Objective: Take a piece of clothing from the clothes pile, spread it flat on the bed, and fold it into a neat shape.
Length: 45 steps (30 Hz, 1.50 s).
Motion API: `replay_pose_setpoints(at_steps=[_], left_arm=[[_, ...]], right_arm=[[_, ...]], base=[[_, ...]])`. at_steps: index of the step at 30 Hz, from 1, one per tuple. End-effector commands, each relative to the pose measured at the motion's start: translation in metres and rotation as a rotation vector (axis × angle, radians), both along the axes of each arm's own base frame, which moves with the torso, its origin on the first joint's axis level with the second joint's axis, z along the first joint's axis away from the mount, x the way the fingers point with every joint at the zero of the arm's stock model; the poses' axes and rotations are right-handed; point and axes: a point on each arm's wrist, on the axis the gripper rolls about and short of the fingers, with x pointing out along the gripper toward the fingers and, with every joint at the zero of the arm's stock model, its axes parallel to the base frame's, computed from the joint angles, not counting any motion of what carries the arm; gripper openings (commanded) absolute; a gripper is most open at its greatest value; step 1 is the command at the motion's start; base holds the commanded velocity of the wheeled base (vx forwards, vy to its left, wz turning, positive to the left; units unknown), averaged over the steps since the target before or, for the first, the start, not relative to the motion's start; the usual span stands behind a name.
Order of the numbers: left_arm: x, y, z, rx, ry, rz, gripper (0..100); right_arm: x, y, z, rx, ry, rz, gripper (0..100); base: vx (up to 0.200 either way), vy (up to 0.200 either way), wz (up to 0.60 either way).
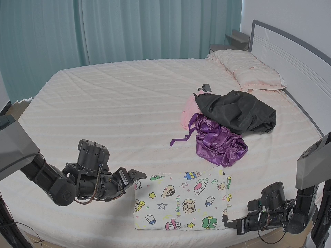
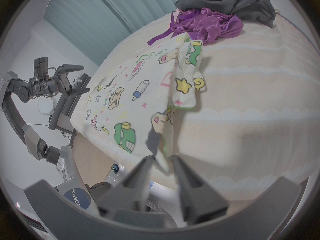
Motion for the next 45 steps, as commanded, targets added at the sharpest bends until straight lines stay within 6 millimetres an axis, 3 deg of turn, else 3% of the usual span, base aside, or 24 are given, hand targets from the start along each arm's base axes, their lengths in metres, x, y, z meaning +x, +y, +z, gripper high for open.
replay_pose_setpoints(at_steps=[1, 10, 17, 26, 34, 40, 45], left_arm=[[0.001, -0.001, 0.002, 0.007, -0.014, 0.011, 100], [-0.011, -0.019, 0.013, -0.045, -0.017, 0.023, 100], [-0.022, -0.036, 0.008, -0.044, 0.009, -0.045, 100], [-0.024, -0.047, -0.028, 0.035, 0.104, -0.073, 100], [-0.029, -0.05, -0.028, 0.034, 0.109, -0.085, 100], [-0.035, -0.045, 0.002, -0.037, 0.043, -0.062, 100], [-0.035, -0.045, 0.0, -0.03, 0.049, -0.061, 100]], right_arm=[[-0.004, -0.002, 0.003, -0.006, 0.003, 0.008, 100], [-0.002, -0.003, 0.013, 0.022, -0.056, -0.004, 100], [0.008, -0.006, 0.025, 0.064, -0.129, -0.05, 100], [0.024, -0.013, 0.035, 0.125, -0.246, -0.116, 100], [0.057, -0.001, 0.042, 0.282, -0.266, -0.232, 100], [0.087, 0.011, 0.038, 0.313, -0.302, -0.238, 100], [0.114, 0.018, 0.028, 0.3, -0.284, -0.25, 100]], base=[[0.0, 0.0, 0.0], [0.0, 0.0, 0.0], [0.0, 0.0, 0.0], [0.0, 0.0, 0.0], [0.0, 0.0, 0.0], [0.0, 0.0, 0.0], [0.0, 0.0, 0.0]])
